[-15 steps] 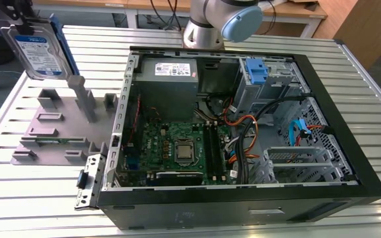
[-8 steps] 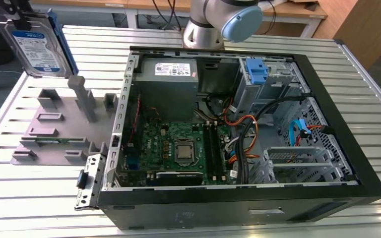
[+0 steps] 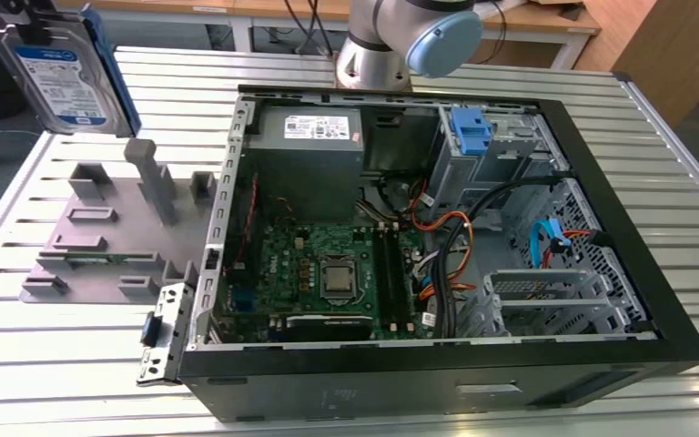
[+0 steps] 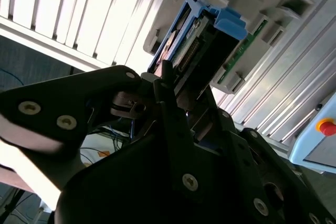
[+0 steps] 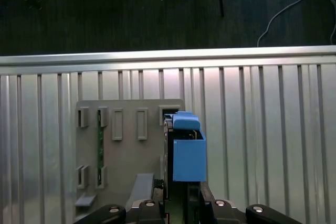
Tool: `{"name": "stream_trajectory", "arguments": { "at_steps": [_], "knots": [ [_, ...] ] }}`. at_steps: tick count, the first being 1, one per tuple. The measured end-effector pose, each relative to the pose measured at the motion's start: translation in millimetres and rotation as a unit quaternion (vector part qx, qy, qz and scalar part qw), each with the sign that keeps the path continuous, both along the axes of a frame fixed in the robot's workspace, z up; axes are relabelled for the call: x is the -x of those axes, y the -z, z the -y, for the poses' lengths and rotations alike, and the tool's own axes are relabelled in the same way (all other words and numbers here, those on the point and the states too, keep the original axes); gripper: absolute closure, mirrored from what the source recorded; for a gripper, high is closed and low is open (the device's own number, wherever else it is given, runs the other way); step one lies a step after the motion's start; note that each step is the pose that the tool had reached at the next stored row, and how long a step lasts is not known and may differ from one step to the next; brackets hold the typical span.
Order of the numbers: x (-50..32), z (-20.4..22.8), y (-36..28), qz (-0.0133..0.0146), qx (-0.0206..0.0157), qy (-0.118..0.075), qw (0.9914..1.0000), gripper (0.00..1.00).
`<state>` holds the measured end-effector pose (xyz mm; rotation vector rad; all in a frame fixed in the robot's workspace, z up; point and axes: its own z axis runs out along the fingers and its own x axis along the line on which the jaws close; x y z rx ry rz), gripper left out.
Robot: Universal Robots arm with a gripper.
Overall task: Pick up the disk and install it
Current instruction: 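Pick up the disk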
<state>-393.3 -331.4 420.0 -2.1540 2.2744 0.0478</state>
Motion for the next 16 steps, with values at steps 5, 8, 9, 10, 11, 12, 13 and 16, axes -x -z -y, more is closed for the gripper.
{"name": "stream_trajectory", "arguments": {
  "at_steps": [5, 8, 9, 10, 11, 12, 13, 16],
  "knots": [
    [0.0, 0.0, -7.0, 0.0, 0.0, 0.0, 1.0, 0.65],
    [0.0, -0.1, -11.3, 0.0, 0.0, 0.0, 1.0, 0.65],
    [0.0, -0.1, -12.7, 0.0, 0.0, 0.0, 1.0, 0.65],
    [0.0, 0.0, -14.1, 0.0, 0.0, 0.0, 1.0, 0.65],
    [0.0, -0.1, -15.5, 0.0, 0.0, 0.0, 1.0, 0.65],
    [0.0, -0.1, -16.9, 0.0, 0.0, 0.0, 1.0, 0.65],
    [0.0, -0.1, -18.4, -0.0001, 0.0, 0.0, 1.0, 0.65],
    [0.0, -0.1, -22.6, 0.0, 0.0, 0.0, 1.0, 0.65]
  ]
}}
